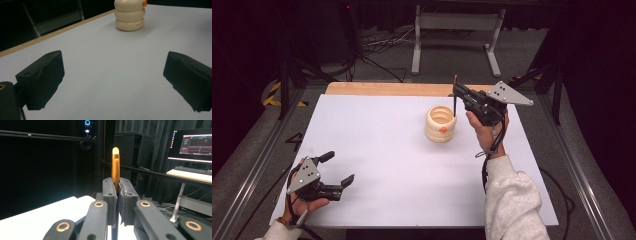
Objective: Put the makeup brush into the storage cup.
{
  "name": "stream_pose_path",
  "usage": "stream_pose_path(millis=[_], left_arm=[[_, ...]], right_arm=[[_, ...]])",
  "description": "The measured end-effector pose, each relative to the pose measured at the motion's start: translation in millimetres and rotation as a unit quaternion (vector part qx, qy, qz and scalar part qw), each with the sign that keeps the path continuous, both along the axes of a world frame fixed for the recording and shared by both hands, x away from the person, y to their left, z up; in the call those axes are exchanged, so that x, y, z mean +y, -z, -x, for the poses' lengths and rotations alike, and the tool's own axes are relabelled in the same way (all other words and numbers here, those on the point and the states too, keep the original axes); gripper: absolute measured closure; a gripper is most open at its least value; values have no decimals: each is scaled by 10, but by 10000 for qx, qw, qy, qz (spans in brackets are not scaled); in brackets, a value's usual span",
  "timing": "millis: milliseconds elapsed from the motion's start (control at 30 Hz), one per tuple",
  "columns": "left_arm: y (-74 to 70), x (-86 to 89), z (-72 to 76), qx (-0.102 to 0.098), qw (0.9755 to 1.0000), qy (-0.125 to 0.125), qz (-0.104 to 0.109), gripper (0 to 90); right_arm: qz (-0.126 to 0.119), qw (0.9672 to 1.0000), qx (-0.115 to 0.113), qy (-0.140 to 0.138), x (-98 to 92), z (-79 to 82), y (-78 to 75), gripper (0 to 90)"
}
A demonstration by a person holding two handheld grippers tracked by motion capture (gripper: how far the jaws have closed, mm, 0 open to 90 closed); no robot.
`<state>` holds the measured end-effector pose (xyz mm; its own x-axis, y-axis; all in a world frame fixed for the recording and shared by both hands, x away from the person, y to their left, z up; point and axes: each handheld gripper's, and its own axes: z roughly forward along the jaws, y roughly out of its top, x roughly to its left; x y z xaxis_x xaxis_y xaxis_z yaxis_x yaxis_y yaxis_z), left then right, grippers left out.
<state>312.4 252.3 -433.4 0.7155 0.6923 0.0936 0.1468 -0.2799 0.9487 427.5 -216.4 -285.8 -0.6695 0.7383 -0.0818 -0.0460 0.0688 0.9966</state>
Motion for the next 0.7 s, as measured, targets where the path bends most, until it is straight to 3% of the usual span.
stream_pose_path(millis=[367,500,700], left_arm=[[4,14,11,-88,9999,28,47,41],[-6,38,18,-123,9998,19,167,41],[-4,42,19,-126,9998,17,174,41]], right_arm=[[-85,10000,2,39,26,-119,10,850],[-144,9999,13,43,57,-165,6,850],[-96,9999,-3,41,117,-220,4,850]])
